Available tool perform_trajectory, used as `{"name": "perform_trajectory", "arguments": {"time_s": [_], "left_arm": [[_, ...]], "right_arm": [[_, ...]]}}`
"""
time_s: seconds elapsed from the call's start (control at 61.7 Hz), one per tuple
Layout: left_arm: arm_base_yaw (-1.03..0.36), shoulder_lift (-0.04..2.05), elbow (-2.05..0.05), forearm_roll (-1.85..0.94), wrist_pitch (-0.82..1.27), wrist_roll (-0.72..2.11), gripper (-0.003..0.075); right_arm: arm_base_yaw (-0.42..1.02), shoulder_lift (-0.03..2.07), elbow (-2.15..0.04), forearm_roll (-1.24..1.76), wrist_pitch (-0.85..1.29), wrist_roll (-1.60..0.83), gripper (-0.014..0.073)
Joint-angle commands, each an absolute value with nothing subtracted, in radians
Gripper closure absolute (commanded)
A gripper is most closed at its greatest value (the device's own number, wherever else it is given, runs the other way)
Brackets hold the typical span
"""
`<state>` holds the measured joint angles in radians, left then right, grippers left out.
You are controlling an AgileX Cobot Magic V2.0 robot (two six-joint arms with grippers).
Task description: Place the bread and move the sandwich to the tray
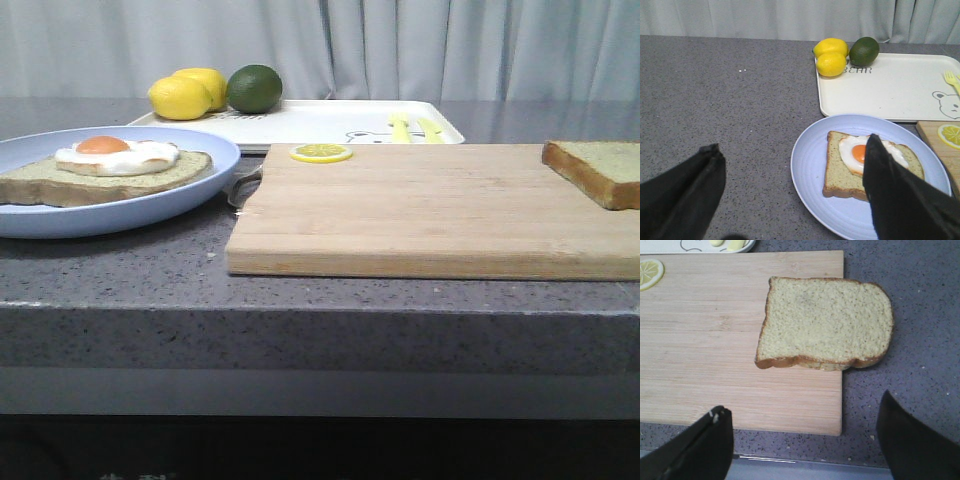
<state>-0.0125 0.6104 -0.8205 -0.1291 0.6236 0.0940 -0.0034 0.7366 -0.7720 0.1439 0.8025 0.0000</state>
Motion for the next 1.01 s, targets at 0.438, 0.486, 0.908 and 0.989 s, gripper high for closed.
{"name": "perform_trajectory", "arguments": {"time_s": [0.438,0.486,0.908,0.989], "left_arm": [[-0.02,0.617,-0.847,-0.099,0.543,0.085,0.0154],[-0.02,0.617,-0.847,-0.099,0.543,0.085,0.0154],[-0.039,0.617,-0.847,-0.103,0.543,0.085,0.0154],[-0.076,0.617,-0.847,-0.103,0.54,0.085,0.0154]], "right_arm": [[-0.029,1.004,-0.91,0.15,0.905,-0.007,-0.0008],[-0.059,1.029,-0.935,0.15,0.929,-0.007,-0.0008],[-0.531,1.194,-0.98,0.593,0.995,-0.3,0.0035],[-0.603,1.243,-0.98,0.785,1.032,-0.414,0.0068]]}}
